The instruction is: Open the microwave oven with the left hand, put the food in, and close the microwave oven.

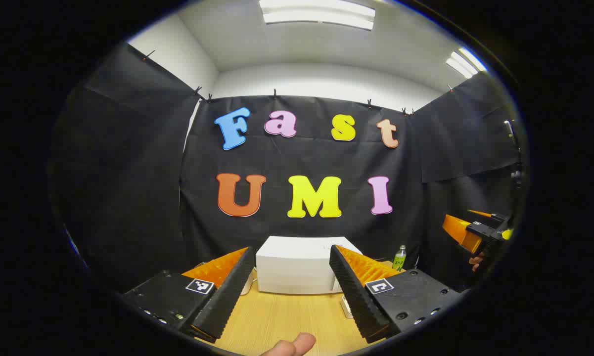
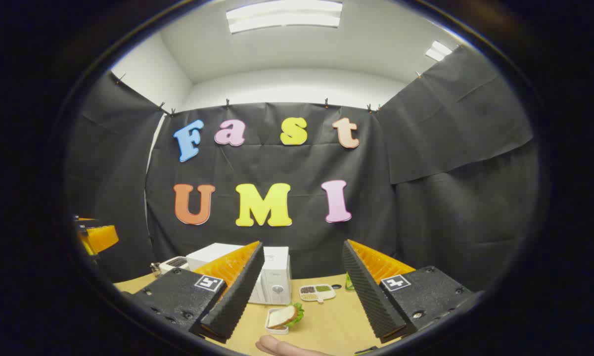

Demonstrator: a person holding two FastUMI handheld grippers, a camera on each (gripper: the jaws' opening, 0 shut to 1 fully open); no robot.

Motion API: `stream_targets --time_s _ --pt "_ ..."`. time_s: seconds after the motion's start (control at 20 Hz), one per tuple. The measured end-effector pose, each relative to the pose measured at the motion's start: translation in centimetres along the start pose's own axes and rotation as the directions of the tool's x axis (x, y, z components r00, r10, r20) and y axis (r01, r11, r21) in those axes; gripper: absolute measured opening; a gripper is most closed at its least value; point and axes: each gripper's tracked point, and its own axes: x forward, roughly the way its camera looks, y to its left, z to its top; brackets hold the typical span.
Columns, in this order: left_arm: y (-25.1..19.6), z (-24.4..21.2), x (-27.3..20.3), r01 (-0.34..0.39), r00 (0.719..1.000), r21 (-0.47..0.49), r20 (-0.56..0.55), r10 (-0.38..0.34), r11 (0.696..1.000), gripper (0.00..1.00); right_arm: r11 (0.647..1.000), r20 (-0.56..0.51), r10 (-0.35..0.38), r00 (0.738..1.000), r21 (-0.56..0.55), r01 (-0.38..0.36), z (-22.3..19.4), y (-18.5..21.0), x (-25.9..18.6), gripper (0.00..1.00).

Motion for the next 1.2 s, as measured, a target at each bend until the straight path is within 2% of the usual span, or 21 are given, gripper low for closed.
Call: stream_targets --time_s 0.15,0.3,0.6,0.65,0.7,0.75,0.8,0.85,0.9,1.0,1.05,1.15,1.2 --pt "0.0 -0.2 0.0 -0.005 1.000 0.010 -0.001 0.005 1.000 0.95 1.000 0.002 -0.003 1.000 -0.003 0.003 -0.1 -0.4 0.0 0.93" --pt "0.7 0.7 0.0 -0.048 0.998 0.009 0.035 0.048 0.999 0.95 1.000 -0.002 -0.002 1.000 0.001 0.002 -0.3 -0.6 0.0 0.93" --pt "0.0 -0.1 0.3 -0.028 0.999 0.034 0.021 0.027 0.999 0.95 1.000 0.009 -0.018 1.000 0.016 0.018 -0.6 -2.2 0.5 0.93" --pt "-0.1 -0.4 0.6 -0.026 1.000 0.037 0.018 0.026 0.999 0.84 1.000 0.011 -0.018 1.000 0.020 0.017 -0.8 -2.4 0.6 0.94" --pt "-0.4 -0.5 1.0 -0.025 1.000 0.038 0.019 0.025 0.999 0.95 1.000 0.010 -0.016 1.000 0.022 0.016 -1.1 -2.5 0.7 0.93" --pt "-0.5 -0.8 1.3 -0.027 1.000 0.037 0.016 0.027 0.999 0.95 1.000 0.010 -0.015 1.000 0.025 0.015 -1.5 -2.9 0.7 0.93" --pt "-0.8 -1.3 1.8 -0.018 1.000 0.039 0.005 0.018 0.999 1.00 1.000 0.013 -0.017 1.000 0.026 0.017 -1.7 -3.2 0.9 0.94" --pt "-1.9 -1.9 2.3 0.015 1.000 0.038 -0.009 -0.015 0.999 0.84 0.999 0.013 -0.028 1.000 0.026 0.028 -2.1 -3.9 1.0 0.93" --pt "-2.9 -2.2 2.8 0.043 0.999 0.040 -0.014 -0.043 0.998 0.95 0.999 0.011 -0.035 0.999 0.026 0.035 -2.6 -4.5 1.1 0.93" --pt "-4.0 -2.9 4.5 0.066 0.998 0.021 -0.017 -0.066 0.998 0.95 0.999 0.019 -0.030 0.999 0.035 0.030 -3.1 -5.1 1.3 0.93" --pt "-4.8 -3.5 5.6 0.078 0.997 0.000 -0.021 -0.078 0.997 0.84 0.999 0.023 -0.035 0.999 0.040 0.034 -3.4 -5.8 1.4 0.93" --pt "-7.2 -4.8 7.6 0.113 0.992 -0.050 -0.046 -0.116 0.992 0.84 0.998 0.007 -0.048 0.999 0.051 0.048 -4.5 -7.3 1.7 0.93" --pt "-8.1 -5.4 8.8 0.126 0.990 -0.061 -0.052 -0.129 0.990 0.95 0.998 0.004 -0.035 0.999 0.052 0.035 -4.7 -7.5 1.7 0.93"
